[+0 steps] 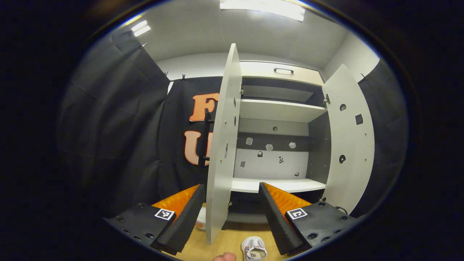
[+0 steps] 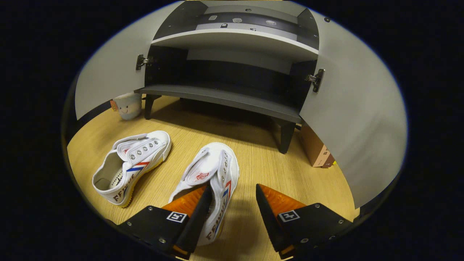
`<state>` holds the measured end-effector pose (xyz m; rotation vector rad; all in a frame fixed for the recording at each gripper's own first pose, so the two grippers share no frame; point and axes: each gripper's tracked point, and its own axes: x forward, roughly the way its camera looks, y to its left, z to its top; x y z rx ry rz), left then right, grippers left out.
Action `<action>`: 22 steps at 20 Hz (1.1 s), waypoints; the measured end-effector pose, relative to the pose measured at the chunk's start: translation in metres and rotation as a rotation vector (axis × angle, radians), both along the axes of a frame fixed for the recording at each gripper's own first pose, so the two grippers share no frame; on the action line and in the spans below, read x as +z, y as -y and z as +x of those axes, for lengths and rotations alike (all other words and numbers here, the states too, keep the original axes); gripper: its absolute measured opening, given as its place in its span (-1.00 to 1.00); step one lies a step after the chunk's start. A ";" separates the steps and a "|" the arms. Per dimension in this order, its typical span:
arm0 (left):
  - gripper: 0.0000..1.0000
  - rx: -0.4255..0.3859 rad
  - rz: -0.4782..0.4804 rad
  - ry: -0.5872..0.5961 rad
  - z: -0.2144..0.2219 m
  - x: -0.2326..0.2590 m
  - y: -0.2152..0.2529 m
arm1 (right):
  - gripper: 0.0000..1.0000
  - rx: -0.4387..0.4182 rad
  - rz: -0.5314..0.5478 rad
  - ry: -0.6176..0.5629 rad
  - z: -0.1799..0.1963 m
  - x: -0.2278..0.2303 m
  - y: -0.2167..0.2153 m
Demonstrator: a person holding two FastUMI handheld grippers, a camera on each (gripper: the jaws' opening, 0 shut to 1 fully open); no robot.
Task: Grab one shoe with the right hand and put it into the shoe cabinet, grab the other shoe with the left hand and put it into the shoe cabinet; then close the right door with the right hand and the left door with the left hand.
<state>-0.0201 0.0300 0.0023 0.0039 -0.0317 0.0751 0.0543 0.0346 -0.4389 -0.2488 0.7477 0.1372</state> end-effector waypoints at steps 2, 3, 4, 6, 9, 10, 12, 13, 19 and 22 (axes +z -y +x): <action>0.92 0.001 -0.002 -0.005 -0.001 -0.001 0.000 | 0.37 0.012 0.029 -0.022 0.009 -0.010 -0.006; 0.92 0.003 0.000 -0.008 -0.001 -0.002 0.000 | 0.31 0.018 0.053 -0.035 0.013 -0.014 -0.010; 0.93 0.006 0.002 -0.013 -0.001 -0.003 0.000 | 0.23 0.022 0.059 -0.041 0.017 -0.019 -0.010; 0.93 0.011 0.003 -0.012 -0.003 -0.001 -0.001 | -0.03 0.017 0.073 -0.082 0.020 -0.030 -0.008; 0.93 0.019 0.013 -0.010 -0.006 0.000 -0.002 | -0.22 0.003 0.071 -0.058 0.027 -0.036 -0.005; 0.87 0.021 0.012 -0.008 -0.006 0.000 -0.002 | -0.47 -0.009 0.033 -0.047 0.030 -0.037 0.004; 0.94 0.019 0.004 -0.011 -0.006 -0.001 0.000 | -0.96 -0.001 0.029 -0.032 0.029 -0.032 0.005; 0.93 0.017 -0.001 -0.013 -0.006 -0.002 0.000 | -0.97 0.001 0.024 -0.037 0.027 -0.030 0.005; 0.93 0.003 -0.004 -0.021 -0.001 -0.007 0.003 | -0.98 -0.045 0.109 0.075 0.006 0.049 -0.005; 0.93 -0.017 -0.010 -0.028 0.004 -0.010 0.007 | -0.99 -0.116 0.239 0.151 -0.006 0.122 -0.014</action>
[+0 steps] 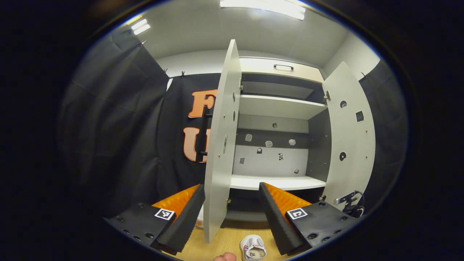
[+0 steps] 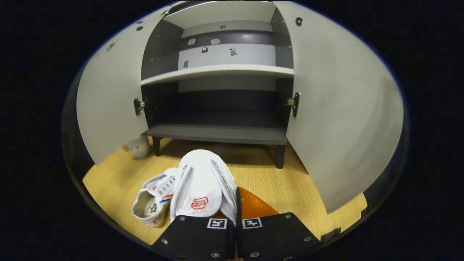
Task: Grab one shoe with the right hand and put it into the shoe cabinet, grab the other shoe with the left hand and put it into the shoe cabinet; then close the right door with the right hand and the left door with the left hand.
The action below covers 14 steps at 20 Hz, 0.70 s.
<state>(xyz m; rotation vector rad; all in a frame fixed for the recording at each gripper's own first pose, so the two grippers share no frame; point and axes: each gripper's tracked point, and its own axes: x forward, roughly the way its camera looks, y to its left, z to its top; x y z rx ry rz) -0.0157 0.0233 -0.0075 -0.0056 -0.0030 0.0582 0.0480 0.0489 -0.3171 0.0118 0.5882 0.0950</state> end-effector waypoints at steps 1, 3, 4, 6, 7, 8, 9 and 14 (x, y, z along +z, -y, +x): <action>0.93 -0.011 -0.004 -0.003 0.002 -0.002 0.002 | -0.99 -0.017 0.021 0.036 -0.001 0.025 0.001; 0.93 -0.033 -0.009 -0.006 0.009 -0.005 0.008 | -0.99 -0.032 0.025 0.122 0.006 0.082 0.003; 0.93 -0.044 -0.011 -0.007 0.012 -0.006 0.011 | -0.99 -0.030 0.010 0.160 0.013 0.109 0.002; 0.93 -0.069 -0.014 -0.009 0.016 -0.008 0.016 | -0.99 -0.038 -0.005 0.224 0.033 0.160 0.001; 0.93 -0.076 -0.012 -0.008 0.017 -0.008 0.017 | -0.99 -0.040 -0.010 0.254 0.041 0.182 0.000; 0.99 -0.082 -0.012 -0.005 0.017 -0.007 0.018 | -0.99 -0.040 -0.011 0.283 0.060 0.207 -0.001; 0.99 -0.087 -0.013 -0.003 0.017 -0.007 0.018 | -0.99 -0.034 -0.015 0.309 0.077 0.227 0.000; 0.93 -0.069 -0.020 -0.009 0.013 -0.009 0.010 | -0.99 -0.068 -0.092 0.390 0.172 0.281 0.008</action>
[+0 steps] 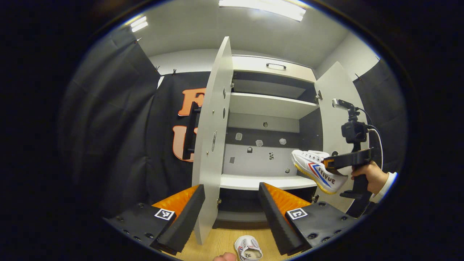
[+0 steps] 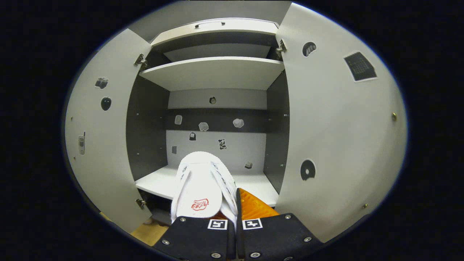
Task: Grab one shoe with the right hand and put it into the shoe cabinet, grab the other shoe with the left hand and put it into the shoe cabinet; then close the right door with the right hand and the left door with the left hand.
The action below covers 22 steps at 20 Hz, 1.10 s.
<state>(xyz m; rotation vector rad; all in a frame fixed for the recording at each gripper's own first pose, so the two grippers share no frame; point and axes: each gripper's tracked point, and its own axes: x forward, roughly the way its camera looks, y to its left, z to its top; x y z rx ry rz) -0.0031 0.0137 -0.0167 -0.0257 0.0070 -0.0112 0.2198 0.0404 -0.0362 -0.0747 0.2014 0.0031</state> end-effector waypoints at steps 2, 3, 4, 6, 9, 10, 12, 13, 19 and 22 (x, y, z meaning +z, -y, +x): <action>0.93 0.007 -0.017 -0.012 -0.003 -0.003 -0.003 | -0.99 -0.015 -0.026 -0.005 0.050 -0.001 -0.003; 0.93 0.014 -0.022 -0.015 -0.004 -0.004 -0.006 | -0.99 -0.031 -0.049 -0.010 0.077 -0.008 -0.002; 0.93 0.018 -0.024 -0.017 -0.004 -0.004 -0.008 | -0.99 -0.054 -0.061 -0.037 0.098 -0.020 0.001; 0.94 0.040 -0.012 -0.014 -0.006 -0.005 -0.016 | -0.99 -0.083 -0.054 -0.103 0.133 -0.045 0.002; 0.93 0.069 -0.011 -0.016 -0.009 -0.007 -0.027 | -0.99 -0.135 -0.090 -0.186 0.172 -0.079 0.009; 0.93 0.076 -0.014 -0.018 -0.010 -0.008 -0.029 | -0.98 -0.147 -0.095 -0.219 0.179 -0.089 0.010; 0.94 0.095 -0.014 -0.019 -0.010 -0.008 -0.038 | -0.98 -0.147 -0.088 -0.257 0.191 -0.105 0.007; 1.00 0.106 -0.011 -0.018 -0.010 -0.008 -0.041 | -0.98 -0.154 -0.088 -0.271 0.195 -0.112 0.009; 0.93 0.125 -0.005 -0.024 -0.009 -0.012 -0.049 | -0.71 -0.167 -0.030 -0.328 0.202 -0.132 0.003; 0.93 0.114 -0.007 -0.025 -0.006 -0.014 -0.046 | -0.60 -0.134 -0.070 -0.309 0.198 -0.126 0.001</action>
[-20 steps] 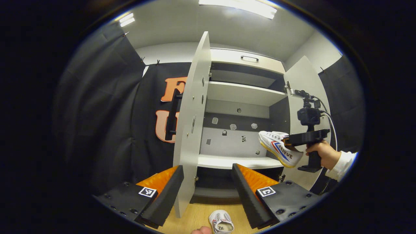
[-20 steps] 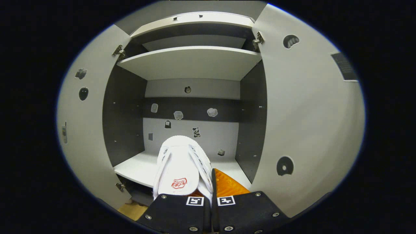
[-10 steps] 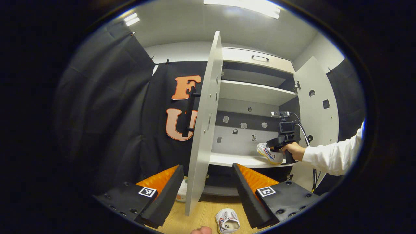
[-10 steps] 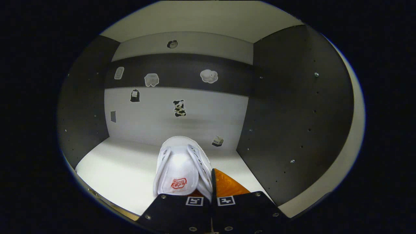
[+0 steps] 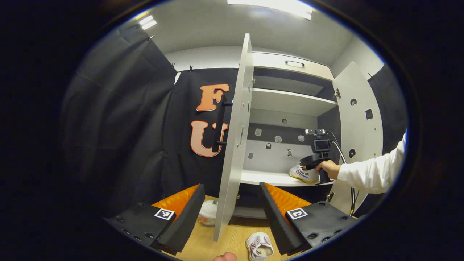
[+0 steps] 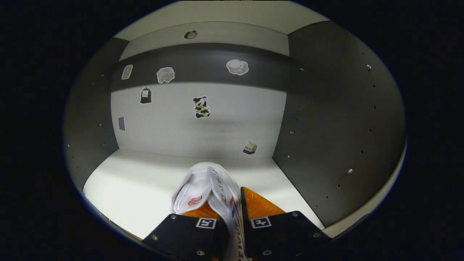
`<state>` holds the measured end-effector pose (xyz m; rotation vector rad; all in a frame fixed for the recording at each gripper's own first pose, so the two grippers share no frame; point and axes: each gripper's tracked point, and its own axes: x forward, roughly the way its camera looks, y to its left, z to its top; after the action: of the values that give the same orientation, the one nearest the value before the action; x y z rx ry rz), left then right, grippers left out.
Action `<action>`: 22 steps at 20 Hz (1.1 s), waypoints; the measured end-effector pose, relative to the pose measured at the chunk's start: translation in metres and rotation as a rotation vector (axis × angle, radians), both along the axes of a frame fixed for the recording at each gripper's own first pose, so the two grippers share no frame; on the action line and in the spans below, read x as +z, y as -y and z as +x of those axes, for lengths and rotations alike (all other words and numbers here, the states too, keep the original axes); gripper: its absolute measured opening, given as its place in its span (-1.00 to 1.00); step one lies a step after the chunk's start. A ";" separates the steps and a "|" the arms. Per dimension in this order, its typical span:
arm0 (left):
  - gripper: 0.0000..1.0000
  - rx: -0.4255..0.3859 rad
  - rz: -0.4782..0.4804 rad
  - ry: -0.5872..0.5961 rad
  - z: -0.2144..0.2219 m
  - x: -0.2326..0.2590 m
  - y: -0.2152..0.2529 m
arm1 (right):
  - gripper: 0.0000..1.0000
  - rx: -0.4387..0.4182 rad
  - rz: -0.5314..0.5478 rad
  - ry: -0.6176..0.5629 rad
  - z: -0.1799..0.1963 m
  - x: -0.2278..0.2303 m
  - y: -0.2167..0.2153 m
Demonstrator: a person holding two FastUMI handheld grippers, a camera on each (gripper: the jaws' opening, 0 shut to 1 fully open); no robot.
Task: Grab one shoe with the right hand and put it into the shoe cabinet, grab the other shoe with the left hand and put it into the shoe cabinet; then close the right door with the right hand and the left door with the left hand.
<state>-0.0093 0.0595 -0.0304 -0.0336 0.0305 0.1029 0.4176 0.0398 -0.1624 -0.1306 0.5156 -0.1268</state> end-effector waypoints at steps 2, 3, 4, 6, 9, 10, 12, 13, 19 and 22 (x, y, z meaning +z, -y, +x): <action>0.99 -0.008 -0.001 -0.003 0.002 -0.002 0.002 | -0.53 0.023 -0.014 -0.004 -0.007 0.004 0.001; 0.93 -0.013 -0.003 -0.001 0.004 -0.002 0.003 | -0.48 0.036 -0.024 0.001 -0.011 0.008 0.003; 0.93 -0.019 -0.005 0.000 0.005 -0.002 0.005 | -0.39 0.052 -0.026 0.008 -0.015 0.013 0.002; 0.93 -0.033 -0.008 -0.001 0.007 -0.003 0.010 | -0.26 0.070 -0.034 0.033 -0.027 0.024 0.004; 0.93 -0.057 -0.006 0.009 0.010 0.000 0.019 | -0.23 0.118 -0.046 0.095 -0.049 0.051 0.000; 0.93 -0.068 -0.004 0.012 0.011 0.001 0.022 | -0.22 0.139 -0.045 0.118 -0.058 0.063 -0.004; 0.93 -0.087 -0.003 0.018 0.012 0.002 0.029 | -0.07 0.193 -0.021 0.157 -0.083 0.088 -0.017; 0.93 -0.096 -0.007 0.019 0.012 0.001 0.033 | 0.00 0.213 -0.010 0.187 -0.097 0.102 -0.021; 0.93 -0.161 -0.020 -0.005 0.012 -0.005 0.055 | 0.77 0.271 0.091 0.378 -0.191 0.172 -0.028; 0.93 -0.193 -0.012 0.000 0.012 -0.004 0.068 | 0.85 0.279 0.079 0.458 -0.241 0.190 -0.017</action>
<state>0.0023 -0.0086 -0.0343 -0.0427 0.0342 -0.0906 0.1769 0.0566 0.0278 -0.0910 0.0421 0.1351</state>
